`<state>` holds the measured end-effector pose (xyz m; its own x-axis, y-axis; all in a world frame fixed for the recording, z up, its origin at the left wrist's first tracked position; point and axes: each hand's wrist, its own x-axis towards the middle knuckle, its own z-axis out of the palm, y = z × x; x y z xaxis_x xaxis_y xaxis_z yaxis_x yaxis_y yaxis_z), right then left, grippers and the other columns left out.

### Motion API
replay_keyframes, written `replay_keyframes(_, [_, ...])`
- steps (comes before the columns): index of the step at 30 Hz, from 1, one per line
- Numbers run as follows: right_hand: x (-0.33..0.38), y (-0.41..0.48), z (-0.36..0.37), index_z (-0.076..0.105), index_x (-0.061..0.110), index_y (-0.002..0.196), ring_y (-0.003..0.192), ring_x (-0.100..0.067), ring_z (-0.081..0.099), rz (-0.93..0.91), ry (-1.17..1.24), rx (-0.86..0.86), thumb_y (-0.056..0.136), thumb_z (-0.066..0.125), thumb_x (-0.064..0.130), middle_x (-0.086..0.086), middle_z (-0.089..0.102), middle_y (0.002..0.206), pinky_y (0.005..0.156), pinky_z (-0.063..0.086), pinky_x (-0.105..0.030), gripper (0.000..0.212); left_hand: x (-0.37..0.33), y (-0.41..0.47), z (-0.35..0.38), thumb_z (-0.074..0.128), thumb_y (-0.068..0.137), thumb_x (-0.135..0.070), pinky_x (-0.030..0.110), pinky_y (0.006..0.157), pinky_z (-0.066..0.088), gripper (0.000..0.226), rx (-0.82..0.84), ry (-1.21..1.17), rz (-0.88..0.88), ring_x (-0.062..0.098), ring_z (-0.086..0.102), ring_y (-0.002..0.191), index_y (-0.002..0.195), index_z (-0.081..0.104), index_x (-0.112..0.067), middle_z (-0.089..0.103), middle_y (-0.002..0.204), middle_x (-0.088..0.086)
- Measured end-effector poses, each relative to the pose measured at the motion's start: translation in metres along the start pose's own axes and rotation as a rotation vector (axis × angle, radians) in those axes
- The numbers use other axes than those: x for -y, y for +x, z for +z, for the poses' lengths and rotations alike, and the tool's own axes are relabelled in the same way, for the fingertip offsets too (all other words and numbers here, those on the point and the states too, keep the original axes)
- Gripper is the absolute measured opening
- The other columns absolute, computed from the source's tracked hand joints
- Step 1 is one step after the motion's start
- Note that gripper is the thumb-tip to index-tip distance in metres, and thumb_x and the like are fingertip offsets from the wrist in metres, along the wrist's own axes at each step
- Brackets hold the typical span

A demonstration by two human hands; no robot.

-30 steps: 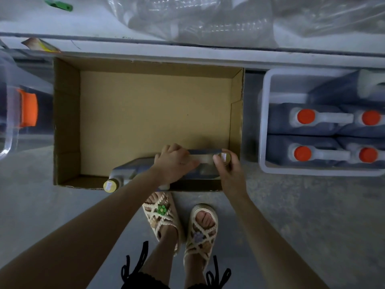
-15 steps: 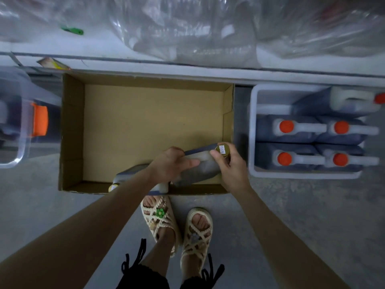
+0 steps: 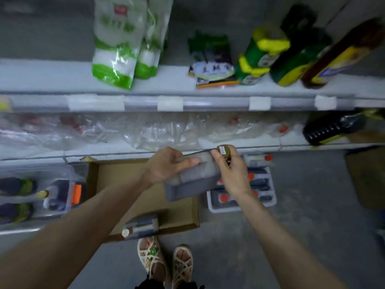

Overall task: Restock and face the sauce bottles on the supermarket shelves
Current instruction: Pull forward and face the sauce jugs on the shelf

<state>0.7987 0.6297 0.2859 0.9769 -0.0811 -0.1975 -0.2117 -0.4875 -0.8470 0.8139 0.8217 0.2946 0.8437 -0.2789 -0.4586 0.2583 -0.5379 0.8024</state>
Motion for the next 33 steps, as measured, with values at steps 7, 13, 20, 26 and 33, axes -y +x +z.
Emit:
replay_keyframes(7, [0.164,0.000,-0.110,0.053,0.010,0.104,0.082,-0.011,0.052,-0.192,0.058,-0.208,0.098,0.051,0.030,0.009,0.057,0.081,0.072,0.036,-0.024,0.021,-0.189,-0.050,-0.083,0.064,0.084,-0.049,0.027,0.048,0.020,0.051,-0.095,0.042,0.253,0.010,0.026,0.050,0.052,0.039,-0.018,0.030,0.050,-0.004])
replay_keyframes(13, [0.251,-0.001,-0.204,0.053,0.010,0.101,0.083,-0.009,0.051,-0.306,0.003,-0.310,0.097,0.052,0.030,0.016,0.054,0.078,0.066,0.034,-0.013,0.021,-0.315,-0.077,-0.117,0.060,0.073,-0.064,0.030,0.051,0.020,0.055,-0.096,0.132,0.412,0.015,0.025,0.057,0.061,0.048,-0.011,0.033,0.058,0.005])
replay_keyframes(20, [0.298,0.018,-0.308,0.056,0.007,0.094,0.084,-0.018,0.054,-0.416,-0.003,-0.403,0.095,0.052,0.040,0.003,0.062,0.080,0.067,0.031,-0.028,0.034,-0.431,-0.084,-0.108,0.061,0.085,-0.052,0.023,0.044,0.018,0.053,-0.196,0.216,0.502,0.014,0.024,0.055,0.055,0.035,-0.016,0.027,0.060,0.004])
replay_keyframes(26, [0.292,0.061,-0.394,0.057,0.007,0.093,0.082,-0.021,0.056,-0.520,-0.055,-0.356,0.094,0.051,0.047,0.001,0.061,0.078,0.070,0.038,-0.034,0.040,-0.498,-0.052,-0.066,0.063,0.074,-0.063,0.020,0.043,0.020,0.058,-0.298,0.165,0.464,0.011,0.024,0.052,0.051,0.030,-0.022,0.027,0.056,-0.002])
replay_keyframes(33, [0.295,0.135,-0.462,0.056,0.009,0.090,0.070,-0.011,0.056,-0.634,-0.070,-0.241,0.094,0.052,0.047,0.005,0.060,0.074,0.065,0.041,-0.031,0.038,-0.550,0.010,-0.035,0.064,0.075,-0.062,0.021,0.053,0.031,0.053,-0.523,0.064,0.421,0.007,0.037,0.052,0.054,0.056,-0.014,0.040,0.052,-0.008])
